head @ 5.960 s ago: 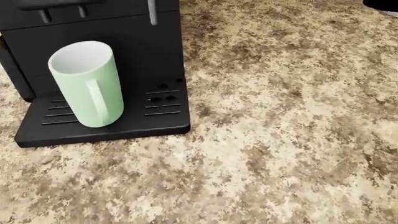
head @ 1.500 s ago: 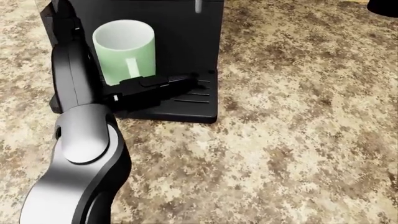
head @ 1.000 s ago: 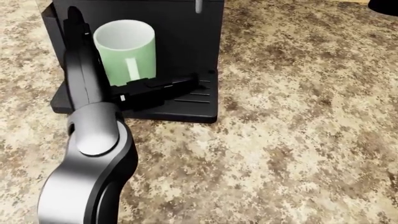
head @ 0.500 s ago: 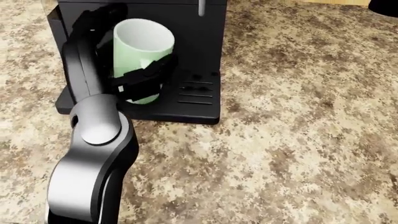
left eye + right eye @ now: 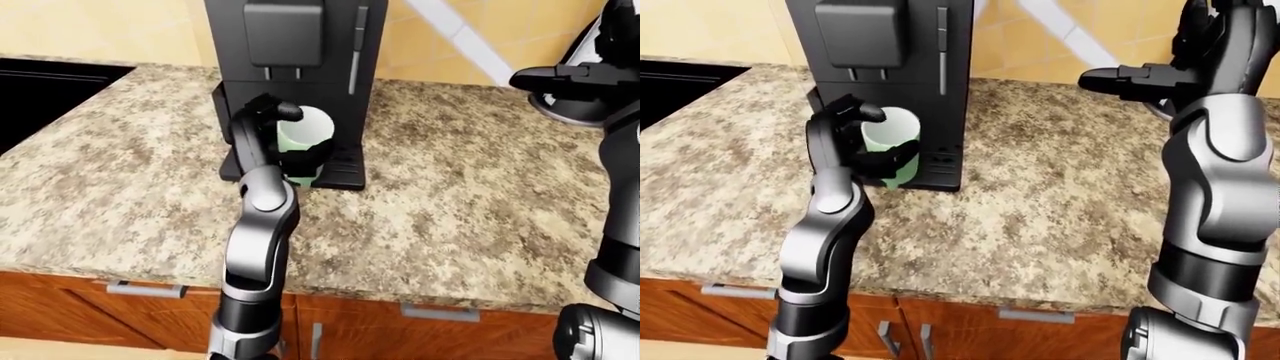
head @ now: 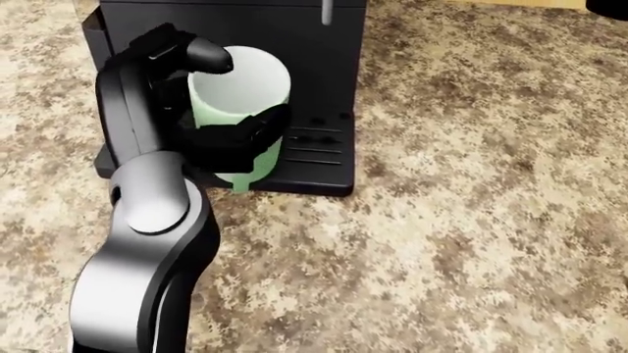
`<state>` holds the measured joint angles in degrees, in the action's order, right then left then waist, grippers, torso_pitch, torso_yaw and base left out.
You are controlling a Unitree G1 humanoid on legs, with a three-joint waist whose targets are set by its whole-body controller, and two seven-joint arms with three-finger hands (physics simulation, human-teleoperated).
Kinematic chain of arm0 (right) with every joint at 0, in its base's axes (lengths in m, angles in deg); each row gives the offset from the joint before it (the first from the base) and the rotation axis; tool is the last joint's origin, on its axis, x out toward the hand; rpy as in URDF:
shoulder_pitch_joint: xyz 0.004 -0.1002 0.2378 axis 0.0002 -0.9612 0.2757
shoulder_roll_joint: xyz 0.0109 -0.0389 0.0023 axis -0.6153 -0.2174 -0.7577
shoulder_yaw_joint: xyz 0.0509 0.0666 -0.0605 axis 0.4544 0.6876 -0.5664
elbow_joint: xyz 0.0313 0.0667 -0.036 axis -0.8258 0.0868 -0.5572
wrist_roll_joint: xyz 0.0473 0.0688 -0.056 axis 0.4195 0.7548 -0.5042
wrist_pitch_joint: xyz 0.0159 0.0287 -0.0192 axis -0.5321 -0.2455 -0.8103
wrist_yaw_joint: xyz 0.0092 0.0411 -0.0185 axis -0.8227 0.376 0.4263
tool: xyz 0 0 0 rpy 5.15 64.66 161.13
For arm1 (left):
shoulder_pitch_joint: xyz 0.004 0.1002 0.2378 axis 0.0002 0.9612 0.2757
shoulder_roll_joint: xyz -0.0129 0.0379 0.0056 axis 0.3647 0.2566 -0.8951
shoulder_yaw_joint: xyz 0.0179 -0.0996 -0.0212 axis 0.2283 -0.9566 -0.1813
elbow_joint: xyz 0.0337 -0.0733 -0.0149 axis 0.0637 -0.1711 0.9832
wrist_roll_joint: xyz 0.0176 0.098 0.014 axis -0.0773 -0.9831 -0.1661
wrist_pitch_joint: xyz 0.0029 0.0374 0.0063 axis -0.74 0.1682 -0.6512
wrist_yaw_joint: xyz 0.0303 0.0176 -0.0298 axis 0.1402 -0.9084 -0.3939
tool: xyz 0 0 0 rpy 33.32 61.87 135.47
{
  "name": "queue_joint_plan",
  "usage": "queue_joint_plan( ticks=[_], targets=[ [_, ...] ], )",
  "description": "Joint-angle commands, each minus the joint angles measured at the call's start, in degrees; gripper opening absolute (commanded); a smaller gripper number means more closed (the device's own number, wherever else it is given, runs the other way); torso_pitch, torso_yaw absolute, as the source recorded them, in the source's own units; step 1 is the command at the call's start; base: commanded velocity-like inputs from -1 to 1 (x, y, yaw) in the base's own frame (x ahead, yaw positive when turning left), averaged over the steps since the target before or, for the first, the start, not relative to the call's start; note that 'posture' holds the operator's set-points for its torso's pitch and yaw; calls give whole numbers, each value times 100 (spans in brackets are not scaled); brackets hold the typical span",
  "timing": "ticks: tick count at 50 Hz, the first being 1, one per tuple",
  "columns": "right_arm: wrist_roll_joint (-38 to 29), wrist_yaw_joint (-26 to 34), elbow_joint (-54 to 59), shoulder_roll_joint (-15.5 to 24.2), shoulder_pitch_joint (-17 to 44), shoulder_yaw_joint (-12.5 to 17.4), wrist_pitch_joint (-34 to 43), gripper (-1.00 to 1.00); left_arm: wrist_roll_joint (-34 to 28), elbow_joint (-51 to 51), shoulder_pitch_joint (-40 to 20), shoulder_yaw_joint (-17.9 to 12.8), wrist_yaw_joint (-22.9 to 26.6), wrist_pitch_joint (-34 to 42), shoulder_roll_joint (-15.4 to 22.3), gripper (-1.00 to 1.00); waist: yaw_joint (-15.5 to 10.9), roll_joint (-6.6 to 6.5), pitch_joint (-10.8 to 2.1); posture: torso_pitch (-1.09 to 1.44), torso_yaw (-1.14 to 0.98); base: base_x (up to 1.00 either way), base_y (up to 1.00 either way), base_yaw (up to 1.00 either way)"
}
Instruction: Pick the mug from under the coffee machine dispenser and place it on the counter.
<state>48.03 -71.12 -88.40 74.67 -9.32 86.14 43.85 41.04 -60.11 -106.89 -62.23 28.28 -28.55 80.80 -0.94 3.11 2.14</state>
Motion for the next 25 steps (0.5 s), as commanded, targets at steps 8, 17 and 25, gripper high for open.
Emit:
queue_joint_plan(
  ticks=[8, 17, 25],
  targets=[
    [-30, -7, -173, 99, 167, 76, -126, 100, 231, 796, -213, 196, 47, 557, -199, -100, 21, 36, -113, 0, 0, 0, 0, 0],
    [-34, 11, -159, 104, 166, 81, -138, 100, 388, 1323, -277, 274, -57, 1059, -350, -100, 32, 46, -90, 0, 0, 0, 0, 0],
    [-33, 19, -157, 108, 153, 86, -143, 100, 480, 1571, -242, 357, -91, 1239, -451, -100, 37, 63, -83, 0, 0, 0, 0, 0]
  ],
)
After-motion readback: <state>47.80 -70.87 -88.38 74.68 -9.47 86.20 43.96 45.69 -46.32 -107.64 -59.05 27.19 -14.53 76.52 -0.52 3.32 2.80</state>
